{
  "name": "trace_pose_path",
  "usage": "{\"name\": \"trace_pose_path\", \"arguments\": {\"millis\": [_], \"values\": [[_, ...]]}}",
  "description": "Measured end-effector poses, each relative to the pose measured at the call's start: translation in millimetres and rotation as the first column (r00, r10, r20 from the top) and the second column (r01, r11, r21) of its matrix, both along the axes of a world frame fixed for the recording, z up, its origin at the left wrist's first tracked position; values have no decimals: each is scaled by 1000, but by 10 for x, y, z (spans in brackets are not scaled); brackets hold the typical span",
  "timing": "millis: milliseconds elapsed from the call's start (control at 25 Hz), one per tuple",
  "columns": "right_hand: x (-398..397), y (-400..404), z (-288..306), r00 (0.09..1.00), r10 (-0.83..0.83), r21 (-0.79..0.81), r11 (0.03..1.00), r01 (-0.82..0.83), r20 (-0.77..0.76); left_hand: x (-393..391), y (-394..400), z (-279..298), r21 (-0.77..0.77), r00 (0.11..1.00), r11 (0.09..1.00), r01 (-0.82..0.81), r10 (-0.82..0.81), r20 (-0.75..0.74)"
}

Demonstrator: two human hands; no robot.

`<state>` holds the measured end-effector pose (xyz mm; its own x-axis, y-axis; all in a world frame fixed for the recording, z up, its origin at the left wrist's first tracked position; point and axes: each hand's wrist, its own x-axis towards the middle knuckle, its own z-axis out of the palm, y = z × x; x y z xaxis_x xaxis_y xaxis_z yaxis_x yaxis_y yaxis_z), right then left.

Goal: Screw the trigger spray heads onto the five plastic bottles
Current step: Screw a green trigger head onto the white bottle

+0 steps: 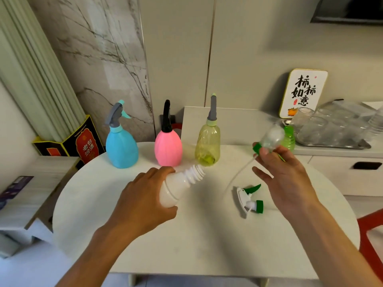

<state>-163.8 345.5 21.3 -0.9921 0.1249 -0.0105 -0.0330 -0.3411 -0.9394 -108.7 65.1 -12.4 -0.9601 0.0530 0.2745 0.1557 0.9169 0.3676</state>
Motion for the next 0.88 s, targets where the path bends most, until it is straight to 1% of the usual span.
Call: {"name": "trace_pose_path", "arguments": {"millis": [40,120,240,360,520,720,880], "values": [[-11,54,38,1000,9,-104,995,-8,9,1,-27,-27,-18,1000,1000,-19,19,18],[-15,95,66,1000,7,-214,977,-7,1,1,-53,-75,-44,998,998,-51,53,35],[8,46,94,1000,16,-278,960,-22,-23,-11,-63,-101,-63,994,993,-96,98,41],[52,-24,116,999,37,-300,953,-45,-32,-26,-26,-103,-65,995,994,-93,95,23],[114,-160,65,997,73,-272,959,-72,-7,-25,39,-106,-45,998,997,-57,56,-8],[222,-428,-84,985,174,-172,970,-173,-10,-22,71,-66,7,999,1000,0,0,-47],[267,-601,-242,974,226,0,974,-226,-28,12,112,-72,10,991,998,67,-65,-116]]}}
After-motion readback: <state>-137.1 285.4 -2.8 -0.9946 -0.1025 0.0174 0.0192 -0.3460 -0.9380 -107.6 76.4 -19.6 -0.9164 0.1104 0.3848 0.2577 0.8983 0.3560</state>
